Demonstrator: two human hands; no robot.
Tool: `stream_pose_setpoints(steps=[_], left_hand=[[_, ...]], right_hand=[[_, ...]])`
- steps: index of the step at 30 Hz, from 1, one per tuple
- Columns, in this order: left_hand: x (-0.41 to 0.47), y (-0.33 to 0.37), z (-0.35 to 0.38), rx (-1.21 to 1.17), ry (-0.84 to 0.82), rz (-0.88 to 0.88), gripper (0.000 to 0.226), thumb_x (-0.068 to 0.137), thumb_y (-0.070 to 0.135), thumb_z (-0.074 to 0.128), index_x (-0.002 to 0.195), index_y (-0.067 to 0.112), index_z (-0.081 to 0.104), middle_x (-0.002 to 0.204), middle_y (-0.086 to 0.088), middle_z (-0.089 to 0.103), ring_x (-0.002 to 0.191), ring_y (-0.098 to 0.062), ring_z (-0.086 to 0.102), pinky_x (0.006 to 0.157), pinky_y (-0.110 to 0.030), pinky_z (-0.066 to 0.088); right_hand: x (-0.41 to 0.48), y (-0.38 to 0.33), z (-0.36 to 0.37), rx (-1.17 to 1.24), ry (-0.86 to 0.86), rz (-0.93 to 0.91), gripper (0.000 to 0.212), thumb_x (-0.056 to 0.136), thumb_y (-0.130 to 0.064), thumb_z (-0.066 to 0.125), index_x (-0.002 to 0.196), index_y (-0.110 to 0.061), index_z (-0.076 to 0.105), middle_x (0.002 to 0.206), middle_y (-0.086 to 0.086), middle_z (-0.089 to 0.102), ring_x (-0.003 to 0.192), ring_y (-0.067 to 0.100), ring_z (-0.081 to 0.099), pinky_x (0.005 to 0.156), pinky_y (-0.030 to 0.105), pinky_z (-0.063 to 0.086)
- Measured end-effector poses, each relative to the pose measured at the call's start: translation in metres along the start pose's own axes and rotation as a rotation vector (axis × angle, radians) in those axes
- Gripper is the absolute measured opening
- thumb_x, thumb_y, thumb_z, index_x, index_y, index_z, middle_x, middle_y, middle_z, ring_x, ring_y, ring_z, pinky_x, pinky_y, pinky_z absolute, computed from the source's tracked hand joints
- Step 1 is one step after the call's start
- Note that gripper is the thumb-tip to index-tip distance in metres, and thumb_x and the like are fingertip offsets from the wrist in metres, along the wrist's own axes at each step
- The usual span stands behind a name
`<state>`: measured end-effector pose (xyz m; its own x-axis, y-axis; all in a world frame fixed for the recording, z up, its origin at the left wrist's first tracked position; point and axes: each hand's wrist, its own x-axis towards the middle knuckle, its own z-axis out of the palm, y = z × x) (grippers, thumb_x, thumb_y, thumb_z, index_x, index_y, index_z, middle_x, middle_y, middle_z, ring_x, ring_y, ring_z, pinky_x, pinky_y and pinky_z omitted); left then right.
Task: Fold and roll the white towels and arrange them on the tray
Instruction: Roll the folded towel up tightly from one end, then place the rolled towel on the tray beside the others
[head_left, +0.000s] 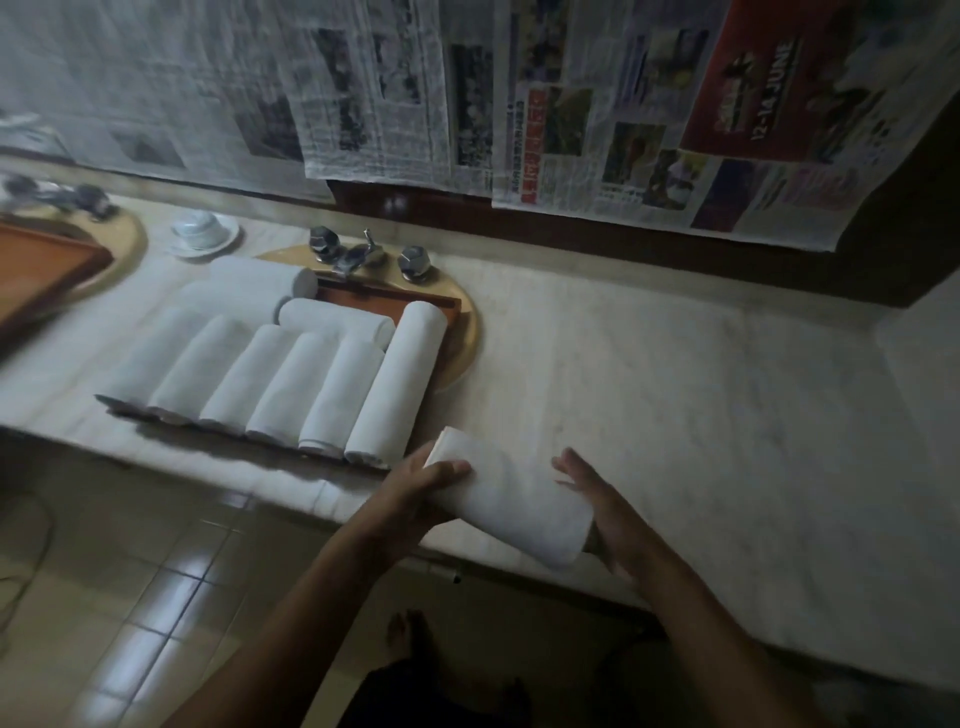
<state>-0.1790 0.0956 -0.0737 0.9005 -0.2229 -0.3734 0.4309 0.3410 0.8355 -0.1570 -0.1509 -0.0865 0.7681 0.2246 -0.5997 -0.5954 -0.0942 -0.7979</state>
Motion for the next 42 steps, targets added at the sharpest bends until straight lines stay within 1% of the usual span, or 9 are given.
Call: stream_pose_setpoints(steps=[4,9,11,15,22,25,29,35,42], left_hand=[[-0.005,0.031,-0.019,0.099,-0.102,0.092,0.068,0.075,0.026,0.078,0.131,-0.006,0.055,0.119,-0.024,0.066,0.108,-0.035,0.066,0.086,-0.041,0.058],[0.004,0.064,-0.048,0.359,-0.129,0.099,0.056,0.078,0.030,0.081,0.124,0.005,0.063,0.116,-0.023,0.066,0.105,-0.036,0.065,0.084,-0.048,0.056],[0.013,0.078,-0.062,0.404,-0.027,0.101,0.049,0.077,0.033,0.082,0.119,0.011,0.068,0.114,-0.022,0.068,0.105,-0.038,0.067,0.085,-0.057,0.056],[0.033,0.097,-0.089,0.404,0.147,0.134,0.032,0.083,0.026,0.078,0.111,0.013,0.073,0.108,-0.012,0.075,0.107,-0.034,0.070,0.092,-0.054,0.056],[0.070,0.155,-0.168,0.264,0.280,0.143,0.049,0.078,0.043,0.080,0.121,0.021,0.068,0.111,-0.003,0.076,0.109,-0.022,0.071,0.092,-0.044,0.059],[0.077,0.183,-0.216,0.361,0.434,0.194,0.054,0.077,0.053,0.078,0.124,0.028,0.064,0.106,0.001,0.076,0.102,-0.012,0.071,0.088,-0.033,0.055],[0.082,0.203,-0.290,0.575,0.574,0.203,0.054,0.074,0.059,0.075,0.121,0.037,0.062,0.104,0.006,0.074,0.099,-0.005,0.069,0.086,-0.033,0.053],[0.077,0.204,-0.365,0.873,0.733,0.198,0.051,0.086,0.042,0.076,0.132,0.031,0.056,0.123,0.003,0.060,0.119,-0.021,0.055,0.096,-0.043,0.047],[0.077,0.196,-0.406,1.175,0.794,0.087,0.064,0.088,0.043,0.073,0.143,0.021,0.051,0.146,-0.008,0.047,0.131,-0.034,0.048,0.105,-0.051,0.041]], right_hand=[[0.022,-0.015,0.007,0.270,-0.377,0.239,0.104,0.085,-0.088,0.043,0.149,-0.005,0.048,0.147,0.016,0.056,0.135,0.033,0.055,0.120,0.054,0.034],[0.024,-0.076,0.054,-0.080,-0.561,0.056,0.075,0.096,-0.070,0.036,0.142,-0.015,0.058,0.139,0.004,0.065,0.131,0.021,0.059,0.113,0.041,0.044],[0.025,-0.101,0.079,-0.358,-0.508,-0.083,0.064,0.088,-0.068,0.060,0.137,-0.027,0.059,0.129,-0.008,0.070,0.120,0.013,0.066,0.106,0.038,0.052],[0.037,-0.119,0.127,-0.896,-0.210,-0.334,0.091,0.065,-0.070,0.083,0.143,-0.046,0.043,0.130,-0.021,0.061,0.110,0.004,0.061,0.094,0.037,0.056],[0.113,-0.175,0.203,-1.052,-0.009,-0.458,0.078,0.070,-0.063,0.077,0.137,-0.041,0.042,0.131,-0.011,0.061,0.115,0.016,0.061,0.090,0.040,0.053],[0.165,-0.217,0.220,-1.182,0.114,-0.477,0.092,0.072,-0.062,0.078,0.147,-0.033,0.034,0.146,-0.001,0.054,0.128,0.026,0.056,0.096,0.039,0.048],[0.235,-0.260,0.239,-1.255,0.220,-0.461,0.085,0.072,-0.053,0.084,0.134,-0.023,0.034,0.130,0.007,0.058,0.109,0.031,0.061,0.082,0.038,0.048],[0.304,-0.263,0.264,-1.454,0.196,-0.417,0.082,0.069,-0.050,0.087,0.128,-0.021,0.038,0.127,0.009,0.054,0.121,0.031,0.050,0.098,0.045,0.043],[0.339,-0.260,0.261,-1.367,-0.041,-0.228,0.069,0.077,-0.048,0.082,0.133,-0.027,0.048,0.123,-0.005,0.058,0.105,0.015,0.057,0.082,0.032,0.045]])
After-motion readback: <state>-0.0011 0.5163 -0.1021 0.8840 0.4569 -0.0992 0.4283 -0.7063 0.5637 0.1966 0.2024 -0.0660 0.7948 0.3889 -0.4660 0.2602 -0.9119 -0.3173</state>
